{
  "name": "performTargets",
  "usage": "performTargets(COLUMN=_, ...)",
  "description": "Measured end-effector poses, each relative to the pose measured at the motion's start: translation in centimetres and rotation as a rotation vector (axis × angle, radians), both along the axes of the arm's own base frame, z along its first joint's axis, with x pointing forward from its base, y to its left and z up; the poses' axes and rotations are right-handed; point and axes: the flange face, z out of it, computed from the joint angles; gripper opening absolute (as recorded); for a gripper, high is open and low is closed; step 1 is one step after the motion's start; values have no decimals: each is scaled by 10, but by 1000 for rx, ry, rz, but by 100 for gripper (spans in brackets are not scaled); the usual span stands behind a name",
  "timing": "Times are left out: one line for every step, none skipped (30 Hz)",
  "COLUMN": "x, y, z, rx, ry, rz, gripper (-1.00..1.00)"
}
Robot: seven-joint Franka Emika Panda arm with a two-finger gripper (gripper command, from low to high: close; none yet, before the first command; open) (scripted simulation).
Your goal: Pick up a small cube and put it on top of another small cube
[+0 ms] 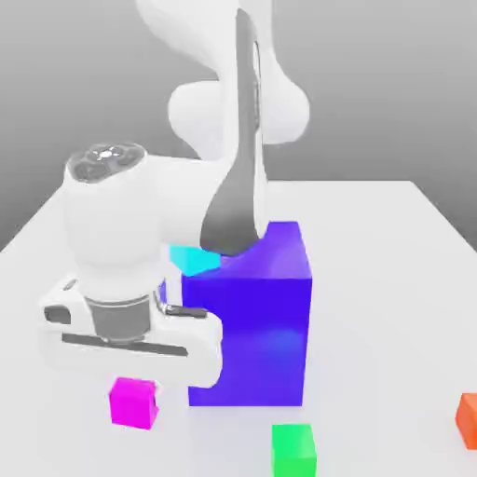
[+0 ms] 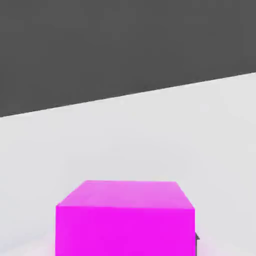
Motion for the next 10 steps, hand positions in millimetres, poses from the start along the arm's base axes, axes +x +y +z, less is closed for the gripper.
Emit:
performTargets(x=0, y=25, z=3, rx=0, ry=3, rz=86, gripper=-100)
performTargets(x=0, y=48, z=5, rx=-1, ry=6, rz=172, gripper=-100)
performTargets(x=0, y=71, z=2, rx=-2, ry=9, rz=259, gripper=-100)
performTargets(x=0, y=92, z=-8, rx=-4, ry=11, rz=333, gripper=-100)
performTargets(x=0, y=102, z=-20, rx=-5, ry=12, rz=371, gripper=-100)
performTargets(x=-1, y=107, z=-32, rx=-5, ry=12, rz=390, gripper=-100)
performTargets(x=-2, y=110, z=-43, rx=-5, ry=12, rz=399, gripper=100)
performTargets(x=-2, y=110, z=-43, rx=-5, ry=12, rz=399, gripper=100)
performTargets(x=-2, y=110, z=-43, rx=-5, ry=12, rz=399, gripper=100)
performTargets(x=-2, y=110, z=-43, rx=-5, ry=12, rz=399, gripper=100)
